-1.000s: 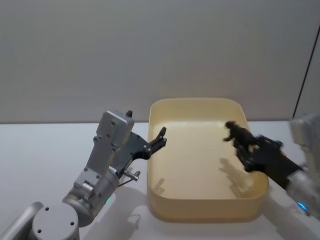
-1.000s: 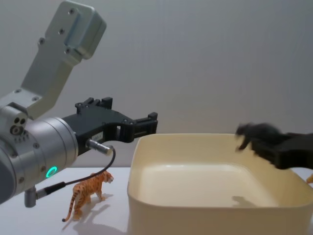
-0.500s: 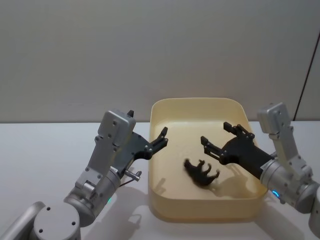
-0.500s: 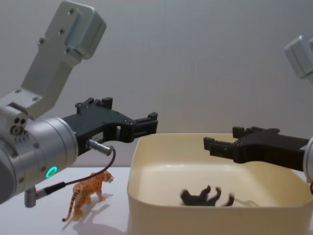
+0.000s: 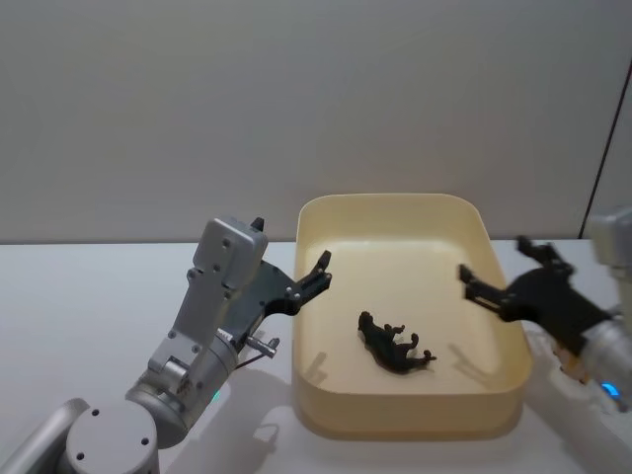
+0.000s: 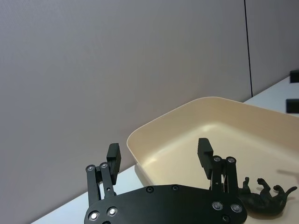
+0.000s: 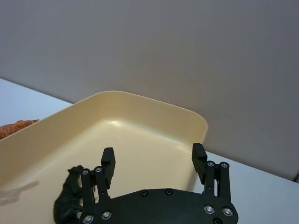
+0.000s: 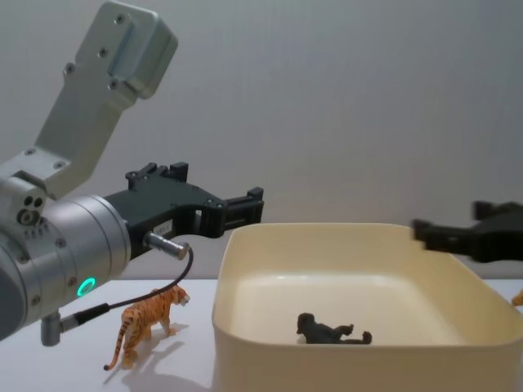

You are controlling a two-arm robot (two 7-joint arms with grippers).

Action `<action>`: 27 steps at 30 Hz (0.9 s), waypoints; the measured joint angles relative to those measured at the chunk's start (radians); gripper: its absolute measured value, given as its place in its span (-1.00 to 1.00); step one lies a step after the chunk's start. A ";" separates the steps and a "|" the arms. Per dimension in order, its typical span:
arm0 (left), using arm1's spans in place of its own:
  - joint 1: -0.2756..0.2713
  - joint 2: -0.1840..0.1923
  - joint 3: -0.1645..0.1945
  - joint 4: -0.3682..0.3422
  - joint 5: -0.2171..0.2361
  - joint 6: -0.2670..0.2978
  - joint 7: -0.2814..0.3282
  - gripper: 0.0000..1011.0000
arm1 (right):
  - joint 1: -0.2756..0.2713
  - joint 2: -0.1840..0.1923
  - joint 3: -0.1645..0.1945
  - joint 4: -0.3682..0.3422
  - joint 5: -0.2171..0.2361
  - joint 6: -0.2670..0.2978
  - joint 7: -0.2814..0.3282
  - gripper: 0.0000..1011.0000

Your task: Pick up the toy alternately with two hands and place it into the central storage box.

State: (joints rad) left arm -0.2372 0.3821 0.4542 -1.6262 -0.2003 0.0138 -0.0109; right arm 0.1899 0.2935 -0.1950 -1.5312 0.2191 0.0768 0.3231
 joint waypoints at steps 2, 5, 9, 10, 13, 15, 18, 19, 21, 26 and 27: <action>0.000 0.000 0.000 0.000 0.000 0.000 0.000 0.98 | -0.017 0.016 0.014 -0.018 0.014 0.000 -0.013 0.98; 0.000 0.000 0.000 0.000 0.000 0.000 0.000 0.98 | -0.047 0.044 0.038 -0.049 0.041 -0.001 -0.036 0.98; 0.000 0.000 0.000 0.000 0.000 0.000 0.000 0.98 | -0.100 0.086 0.076 -0.097 0.080 -0.002 -0.069 0.98; 0.000 0.000 0.000 0.000 0.000 0.000 0.000 0.98 | -0.111 0.092 0.081 -0.105 0.086 -0.002 -0.073 0.98; 0.000 0.000 0.000 0.000 0.000 0.000 0.000 0.98 | -0.142 0.115 0.102 -0.132 0.108 -0.002 -0.090 0.98; 0.000 0.000 0.000 0.000 0.000 0.000 0.000 0.98 | -0.157 0.125 0.111 -0.143 0.117 0.000 -0.095 0.98; 0.000 0.000 0.000 0.000 0.000 0.000 0.000 0.98 | -0.188 0.144 0.127 -0.163 0.133 0.005 -0.103 0.98; 0.000 0.000 0.000 0.000 0.000 0.000 0.000 0.98 | -0.201 0.151 0.133 -0.171 0.141 0.009 -0.105 0.98; 0.000 0.000 0.000 0.000 0.000 0.000 0.000 0.98 | -0.213 0.158 0.138 -0.177 0.146 0.013 -0.106 0.98; 0.000 0.000 0.000 0.000 0.000 0.000 0.000 0.98 | -0.251 0.177 0.153 -0.187 0.161 0.030 -0.107 0.98; 0.000 0.000 0.000 0.000 0.000 0.000 0.000 0.98 | -0.255 0.179 0.154 -0.187 0.162 0.031 -0.107 0.98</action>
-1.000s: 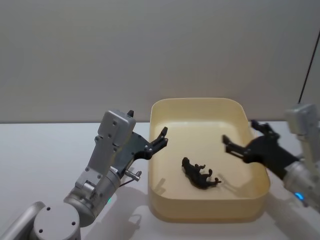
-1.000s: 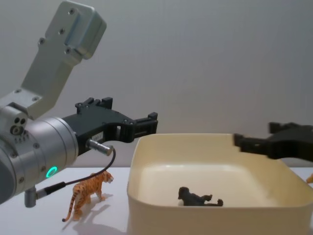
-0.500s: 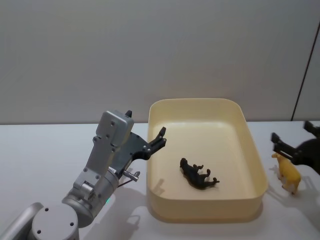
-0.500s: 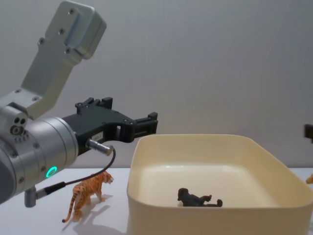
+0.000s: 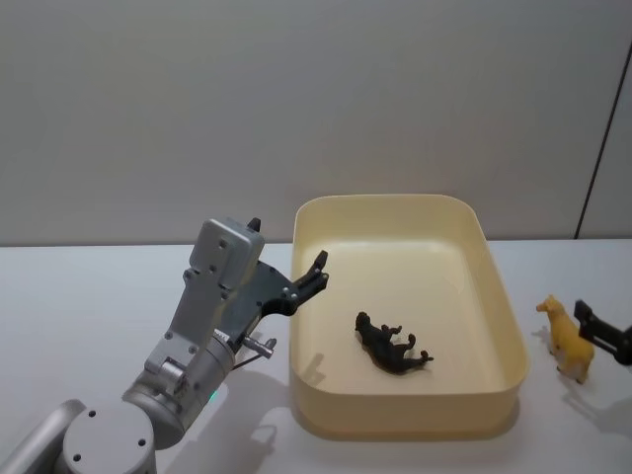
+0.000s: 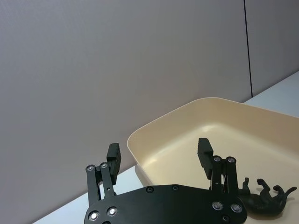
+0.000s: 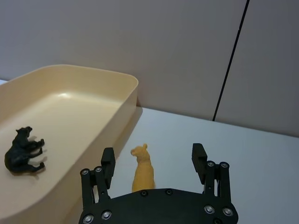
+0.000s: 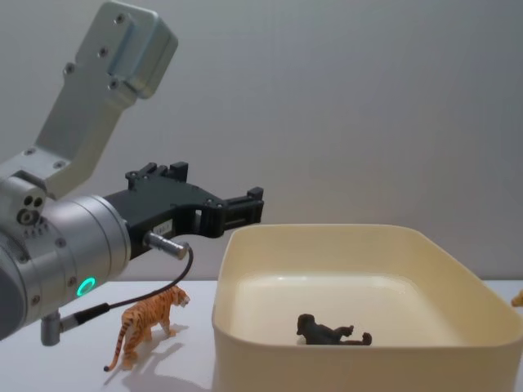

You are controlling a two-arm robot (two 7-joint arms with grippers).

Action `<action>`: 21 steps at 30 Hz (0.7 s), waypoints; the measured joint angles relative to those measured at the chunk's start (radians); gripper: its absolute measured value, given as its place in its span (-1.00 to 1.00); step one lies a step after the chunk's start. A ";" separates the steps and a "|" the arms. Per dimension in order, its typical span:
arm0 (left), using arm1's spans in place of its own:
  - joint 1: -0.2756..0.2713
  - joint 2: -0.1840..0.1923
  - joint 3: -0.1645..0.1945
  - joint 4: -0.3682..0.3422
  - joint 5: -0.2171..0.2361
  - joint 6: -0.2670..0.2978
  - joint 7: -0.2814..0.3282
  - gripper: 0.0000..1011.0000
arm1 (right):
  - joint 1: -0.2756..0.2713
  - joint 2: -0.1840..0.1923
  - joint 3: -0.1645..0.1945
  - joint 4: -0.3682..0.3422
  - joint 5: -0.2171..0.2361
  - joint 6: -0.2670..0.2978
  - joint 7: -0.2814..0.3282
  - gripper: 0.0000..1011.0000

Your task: Pick up the toy alternately with two hands and place it into the central storage box.

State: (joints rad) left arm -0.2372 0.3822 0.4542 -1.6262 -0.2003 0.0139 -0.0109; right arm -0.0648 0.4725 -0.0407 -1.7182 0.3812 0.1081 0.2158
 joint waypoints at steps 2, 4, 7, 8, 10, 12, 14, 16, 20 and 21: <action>0.000 0.000 0.000 0.000 0.000 0.000 0.000 0.98 | -0.011 0.005 0.003 0.000 0.003 0.007 0.000 0.98; 0.000 0.000 0.000 0.000 0.000 0.000 0.000 0.98 | -0.016 0.007 0.004 0.003 0.003 0.011 0.000 0.98; 0.000 0.000 0.000 0.000 0.000 0.000 0.000 0.98 | -0.021 0.008 0.004 0.014 0.003 0.020 0.003 0.98; 0.000 0.000 0.000 0.000 0.000 0.000 0.000 0.98 | -0.021 0.008 0.004 0.020 0.001 0.023 0.005 0.98; 0.000 0.000 0.000 0.000 0.000 0.000 0.000 0.98 | -0.020 0.008 0.001 0.029 -0.004 0.026 0.007 0.98; 0.000 0.000 0.000 0.000 0.000 0.000 0.000 0.98 | -0.016 0.004 -0.003 0.040 -0.010 0.029 0.011 0.98; 0.000 0.000 0.000 0.000 0.000 0.000 0.000 0.98 | -0.011 0.001 -0.007 0.050 -0.016 0.030 0.015 0.98; 0.000 0.000 0.000 0.000 0.000 0.000 0.000 0.98 | -0.003 -0.004 -0.012 0.064 -0.026 0.032 0.021 0.98; 0.000 0.000 0.000 0.000 0.000 0.000 0.000 0.98 | 0.015 -0.015 -0.025 0.090 -0.044 0.035 0.032 0.98; 0.000 0.000 0.000 0.000 0.000 0.000 0.000 0.98 | 0.024 -0.021 -0.031 0.102 -0.051 0.035 0.036 0.98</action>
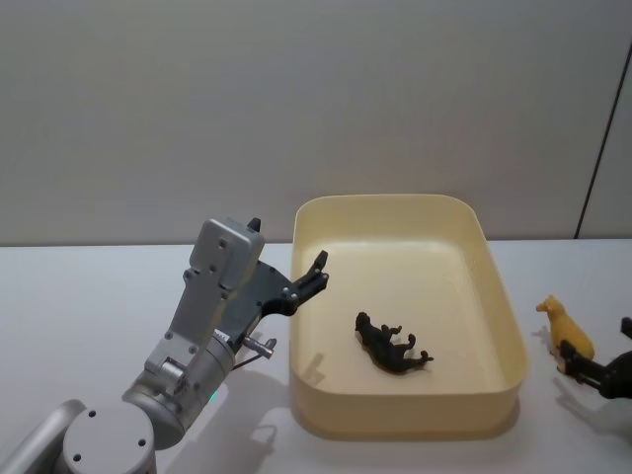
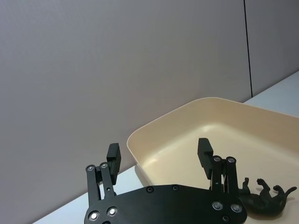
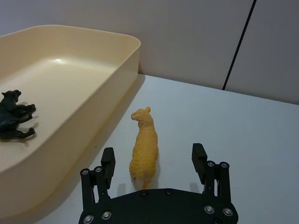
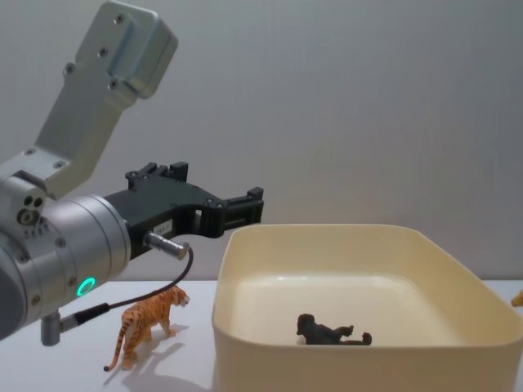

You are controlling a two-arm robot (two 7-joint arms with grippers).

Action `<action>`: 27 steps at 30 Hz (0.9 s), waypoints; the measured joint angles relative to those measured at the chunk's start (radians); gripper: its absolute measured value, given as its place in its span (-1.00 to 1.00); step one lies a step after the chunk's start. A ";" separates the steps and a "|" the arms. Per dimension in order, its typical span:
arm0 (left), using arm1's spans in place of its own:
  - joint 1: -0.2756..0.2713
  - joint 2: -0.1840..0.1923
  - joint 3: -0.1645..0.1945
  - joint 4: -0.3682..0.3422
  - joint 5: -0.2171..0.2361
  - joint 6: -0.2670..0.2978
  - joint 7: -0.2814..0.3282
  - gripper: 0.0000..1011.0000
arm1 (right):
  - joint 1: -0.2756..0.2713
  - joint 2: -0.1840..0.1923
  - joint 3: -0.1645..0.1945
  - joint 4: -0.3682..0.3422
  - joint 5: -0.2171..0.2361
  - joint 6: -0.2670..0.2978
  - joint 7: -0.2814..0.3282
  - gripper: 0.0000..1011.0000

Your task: Pick up the toy alternately with two hands and place it into the central storage box.

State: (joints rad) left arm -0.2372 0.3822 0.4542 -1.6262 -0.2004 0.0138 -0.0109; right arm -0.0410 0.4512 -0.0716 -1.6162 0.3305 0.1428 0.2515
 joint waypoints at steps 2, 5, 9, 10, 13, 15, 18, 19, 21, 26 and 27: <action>0.000 0.000 0.000 0.000 0.000 0.000 0.000 0.98 | 0.008 -0.005 -0.005 0.011 -0.007 0.000 0.004 0.98; 0.000 0.000 0.000 0.000 0.000 0.000 0.000 0.98 | 0.027 -0.017 -0.016 0.036 -0.025 0.000 0.011 0.98; 0.000 0.000 0.000 0.000 0.000 0.000 0.000 0.98 | 0.048 -0.031 -0.029 0.064 -0.044 -0.001 0.015 0.98; 0.000 0.000 0.000 0.000 0.000 0.000 0.000 0.98 | 0.055 -0.035 -0.033 0.075 -0.052 -0.002 0.016 0.95; 0.000 0.000 0.000 0.000 0.000 0.000 0.000 0.98 | 0.066 -0.043 -0.040 0.090 -0.063 -0.004 0.019 0.82; 0.000 0.000 0.000 0.000 0.000 0.000 0.000 0.98 | 0.071 -0.046 -0.043 0.096 -0.067 -0.005 0.020 0.76; 0.000 0.000 0.000 0.000 0.000 0.000 0.000 0.98 | 0.079 -0.051 -0.048 0.107 -0.075 -0.006 0.021 0.59; 0.000 0.000 0.000 0.000 0.000 0.000 0.000 0.98 | 0.082 -0.053 -0.050 0.112 -0.078 -0.006 0.022 0.49; 0.000 0.000 0.000 0.000 0.000 0.000 0.000 0.98 | 0.085 -0.055 -0.051 0.116 -0.081 -0.006 0.022 0.40; 0.000 0.000 0.000 0.000 0.000 0.000 0.000 0.98 | 0.093 -0.060 -0.056 0.126 -0.089 -0.008 0.024 0.06; 0.000 0.000 0.000 0.000 0.000 0.000 0.000 0.98 | 0.094 -0.061 -0.056 0.127 -0.089 -0.008 0.024 0.02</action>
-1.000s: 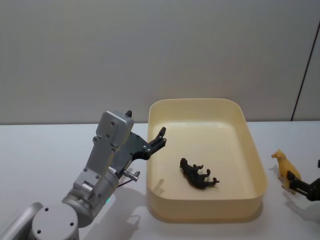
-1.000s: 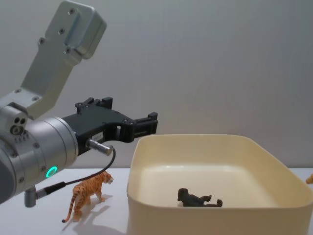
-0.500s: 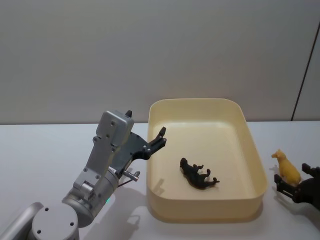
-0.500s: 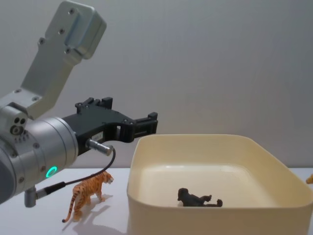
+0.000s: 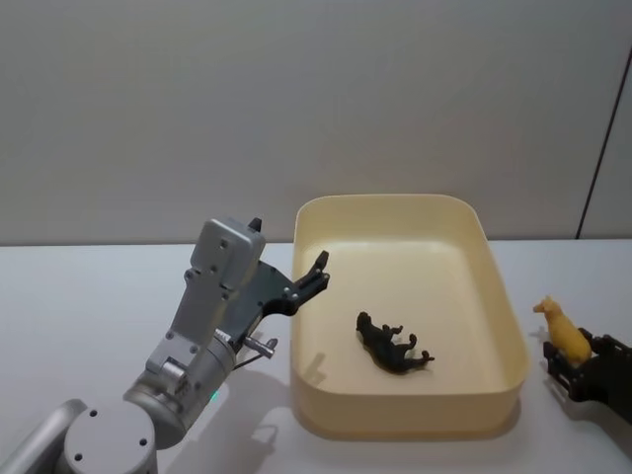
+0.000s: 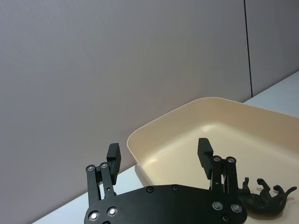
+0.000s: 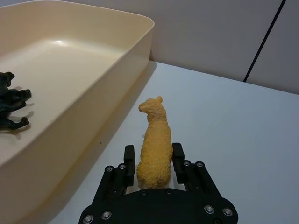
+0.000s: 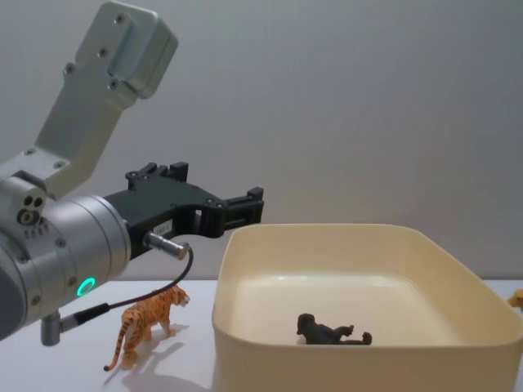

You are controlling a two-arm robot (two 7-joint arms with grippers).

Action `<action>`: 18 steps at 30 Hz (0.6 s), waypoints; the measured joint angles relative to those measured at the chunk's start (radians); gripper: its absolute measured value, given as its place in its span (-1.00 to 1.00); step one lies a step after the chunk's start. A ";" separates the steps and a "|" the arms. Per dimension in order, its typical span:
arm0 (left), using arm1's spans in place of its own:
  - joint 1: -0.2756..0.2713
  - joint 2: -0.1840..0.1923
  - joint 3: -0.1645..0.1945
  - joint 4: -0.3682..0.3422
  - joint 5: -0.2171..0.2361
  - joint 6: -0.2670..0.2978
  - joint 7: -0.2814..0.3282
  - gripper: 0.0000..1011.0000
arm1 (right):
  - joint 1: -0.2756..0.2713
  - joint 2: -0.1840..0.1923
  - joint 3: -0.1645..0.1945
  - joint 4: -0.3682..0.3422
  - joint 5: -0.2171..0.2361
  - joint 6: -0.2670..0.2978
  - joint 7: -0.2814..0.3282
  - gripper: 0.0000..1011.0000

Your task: Pick up the toy alternately with two hands and place it into the central storage box.

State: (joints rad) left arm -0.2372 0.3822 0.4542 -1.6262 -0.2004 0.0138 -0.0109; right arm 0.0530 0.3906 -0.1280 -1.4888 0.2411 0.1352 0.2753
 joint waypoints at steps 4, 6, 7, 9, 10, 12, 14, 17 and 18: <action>0.000 0.000 0.000 0.000 0.000 0.000 0.000 0.98 | 0.003 -0.002 -0.002 0.004 -0.003 -0.001 0.001 -0.22; 0.000 0.000 0.000 0.000 0.000 0.000 0.000 0.98 | 0.003 -0.002 -0.002 0.004 -0.003 -0.002 0.001 -0.31; 0.000 0.000 0.000 0.000 0.000 0.000 0.000 0.98 | 0.003 -0.002 -0.002 0.004 -0.003 -0.003 0.000 -0.32; 0.000 0.000 0.000 0.000 0.000 0.000 0.000 0.98 | -0.001 -0.001 -0.001 0.001 -0.003 -0.007 -0.005 -0.32; 0.000 0.000 0.000 0.000 0.000 0.000 0.000 0.98 | -0.002 -0.001 -0.001 0.000 -0.003 -0.010 -0.007 -0.32; 0.000 0.000 0.000 0.000 0.000 0.000 0.000 0.98 | -0.007 0.001 0.001 -0.007 -0.003 -0.017 -0.014 -0.32; 0.000 0.000 0.000 0.000 0.000 0.000 0.000 0.98 | -0.011 0.002 0.002 -0.012 -0.002 -0.024 -0.019 -0.32; 0.000 0.000 0.000 0.000 0.000 0.000 0.000 0.98 | -0.021 0.006 0.007 -0.029 -0.001 -0.042 -0.031 -0.32; 0.000 0.000 0.000 0.000 0.000 0.000 0.000 0.98 | -0.025 0.008 0.009 -0.038 0.000 -0.051 -0.037 -0.32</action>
State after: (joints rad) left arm -0.2372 0.3821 0.4542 -1.6262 -0.2003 0.0139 -0.0109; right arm 0.0279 0.3983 -0.1194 -1.5264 0.2410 0.0840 0.2385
